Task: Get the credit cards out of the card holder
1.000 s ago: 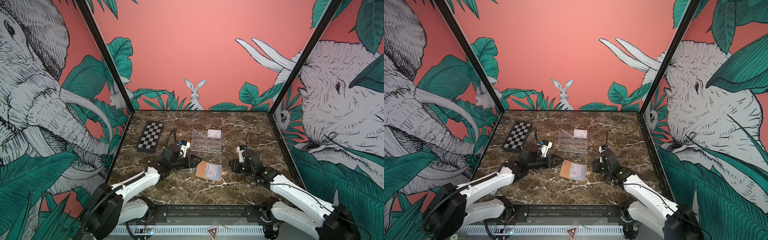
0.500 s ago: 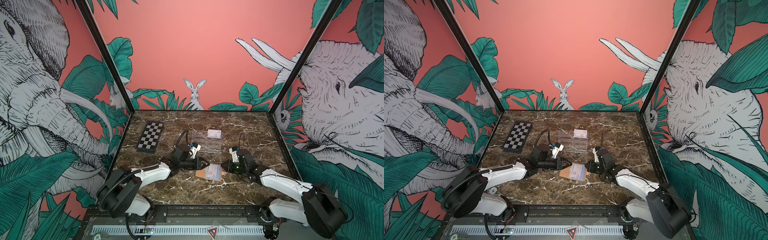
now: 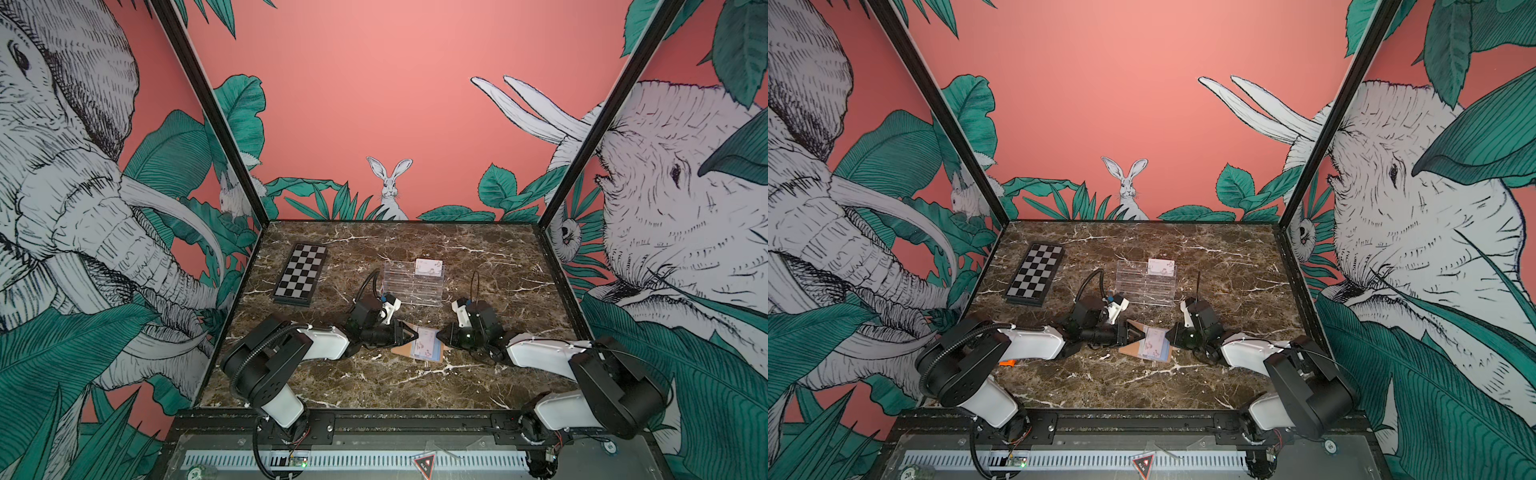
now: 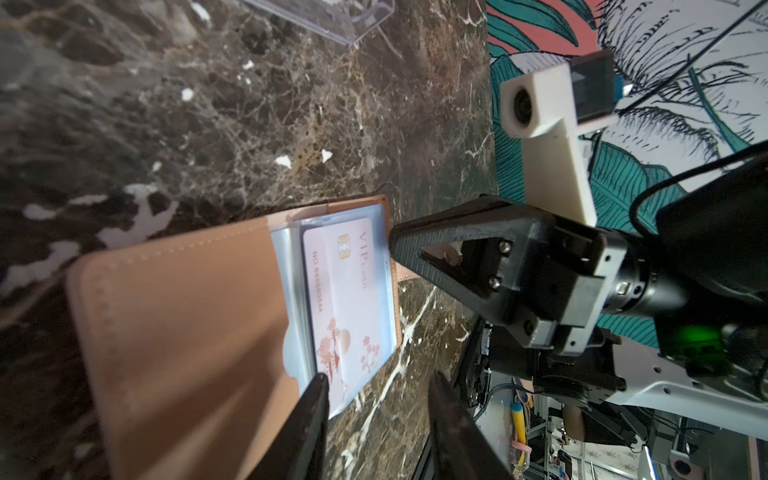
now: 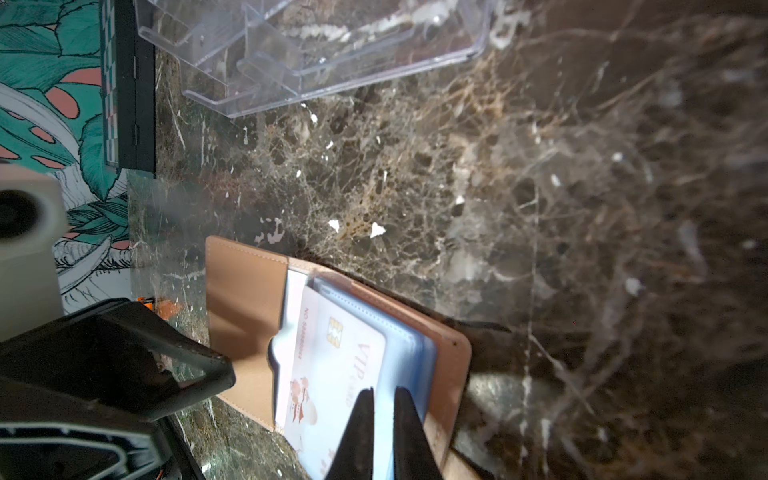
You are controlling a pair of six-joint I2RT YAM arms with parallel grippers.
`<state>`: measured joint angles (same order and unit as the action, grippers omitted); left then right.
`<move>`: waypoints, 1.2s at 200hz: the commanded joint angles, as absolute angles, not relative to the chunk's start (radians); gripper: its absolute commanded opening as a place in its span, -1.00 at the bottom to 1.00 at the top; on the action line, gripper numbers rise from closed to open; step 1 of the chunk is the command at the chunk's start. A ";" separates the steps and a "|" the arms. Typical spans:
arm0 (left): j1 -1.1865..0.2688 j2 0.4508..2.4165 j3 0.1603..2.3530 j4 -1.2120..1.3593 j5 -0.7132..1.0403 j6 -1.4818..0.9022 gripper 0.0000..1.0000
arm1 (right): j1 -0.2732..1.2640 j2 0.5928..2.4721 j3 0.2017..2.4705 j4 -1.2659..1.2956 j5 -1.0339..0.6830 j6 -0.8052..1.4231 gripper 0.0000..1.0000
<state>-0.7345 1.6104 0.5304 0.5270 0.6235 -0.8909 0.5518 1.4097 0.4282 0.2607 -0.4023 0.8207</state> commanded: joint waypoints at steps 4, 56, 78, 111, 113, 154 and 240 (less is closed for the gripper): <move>-0.739 1.637 0.504 0.608 0.619 -0.910 -0.17 | 0.558 1.447 0.424 0.310 -0.408 0.822 -0.79; -0.739 1.684 0.476 0.688 0.620 -0.941 -0.12 | 0.569 1.506 0.425 0.341 -0.413 0.830 -0.82; -0.739 1.712 0.458 0.752 0.620 -0.967 -0.12 | 0.572 1.513 0.424 0.345 -0.413 0.831 -0.82; -0.739 1.770 0.444 0.870 0.626 -1.015 -0.22 | 0.574 1.515 0.424 0.341 -0.415 0.828 -0.82; -0.739 1.776 0.442 0.874 0.627 -1.018 -0.23 | 0.574 1.515 0.424 0.340 -0.414 0.829 -0.83; -0.739 1.839 0.437 0.997 0.633 -1.066 -0.31 | 0.575 1.515 0.424 0.334 -0.413 0.824 -0.83; -0.739 1.878 0.452 1.024 0.633 -1.085 -0.78 | 0.580 1.516 0.426 0.328 -0.408 0.819 -0.85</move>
<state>-0.7345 1.8767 0.4534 0.9955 0.6353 -1.0752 0.5690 1.4933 0.4305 0.3710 -0.4225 0.8268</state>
